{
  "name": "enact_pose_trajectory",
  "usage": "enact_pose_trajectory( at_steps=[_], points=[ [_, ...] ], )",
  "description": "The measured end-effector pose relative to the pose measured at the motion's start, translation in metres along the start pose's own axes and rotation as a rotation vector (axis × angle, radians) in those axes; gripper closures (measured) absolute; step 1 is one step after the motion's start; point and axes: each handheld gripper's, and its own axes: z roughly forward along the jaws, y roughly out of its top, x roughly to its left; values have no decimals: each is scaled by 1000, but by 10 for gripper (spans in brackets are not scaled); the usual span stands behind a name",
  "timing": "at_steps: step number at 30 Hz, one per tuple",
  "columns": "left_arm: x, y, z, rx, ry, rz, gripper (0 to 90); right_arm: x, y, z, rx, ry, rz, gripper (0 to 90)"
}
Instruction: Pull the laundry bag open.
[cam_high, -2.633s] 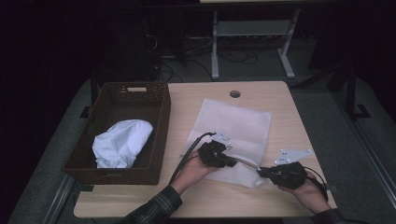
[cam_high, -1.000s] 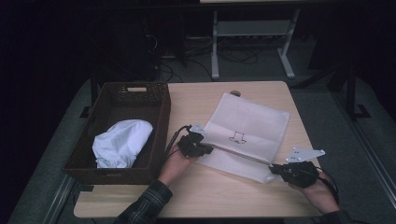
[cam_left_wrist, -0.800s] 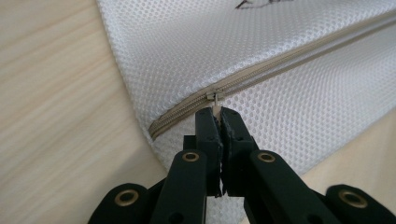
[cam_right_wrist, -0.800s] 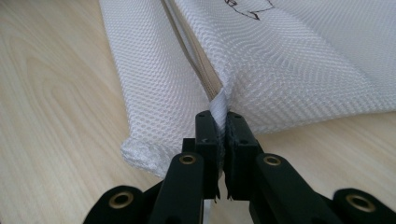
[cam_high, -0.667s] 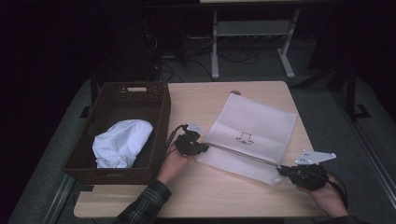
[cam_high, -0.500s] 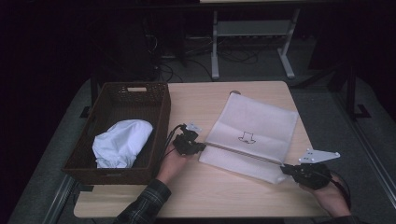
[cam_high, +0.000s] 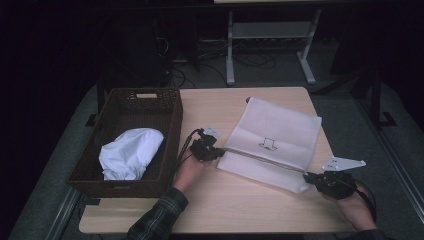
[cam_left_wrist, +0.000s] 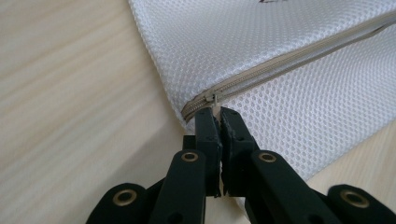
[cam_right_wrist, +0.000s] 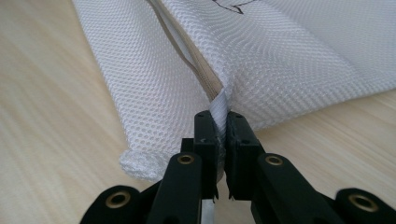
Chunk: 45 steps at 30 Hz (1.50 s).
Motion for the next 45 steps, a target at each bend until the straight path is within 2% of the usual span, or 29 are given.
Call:
enact_pose_trajectory(
  at_steps=[7,12,18,23,24,30,33,34,35,36,38,39,40,41,43,44,45],
  points=[
    [4,20,16,-26,-35,16,868,-17,-3,-2,-8,-45,30,828],
    [7,31,24,-34,-28,31,867,-26,-3,2,-3,-56,31,825],
    [17,48,41,-40,-20,38,867,-38,1,11,5,-70,52,824],
    [21,54,49,-48,-23,32,866,-44,3,13,-3,-77,59,822],
    [24,60,57,-46,-19,35,864,-52,4,16,-8,-86,73,821],
    [31,67,68,-49,-24,24,860,-62,4,21,-11,-95,88,797],
    [31,67,71,-50,-31,17,822,-63,4,23,-5,-93,96,755],
    [31,66,72,-48,-30,17,748,-62,3,24,0,-94,98,689],
    [31,66,72,-45,-33,19,748,-62,3,24,0,-94,98,689],
    [31,65,72,-46,-37,18,681,-61,3,24,-5,-96,104,630],
    [31,63,71,-52,-46,5,607,-60,3,24,-13,-90,110,551],
    [31,63,71,-52,-46,5,557,-60,3,24,-13,-90,110,551],
    [30,62,71,-52,-48,4,557,-60,4,23,-16,-88,113,516],
    [29,61,69,-44,-53,11,473,-59,4,23,-20,-92,118,436],
    [28,61,68,-45,-57,15,405,-57,4,23,-23,-97,120,381],
    [27,61,67,-43,-62,17,405,-57,4,23,-23,-97,120,381],
    [27,60,66,-41,-77,15,374,-56,5,22,-30,-99,119,348]
  ],
)
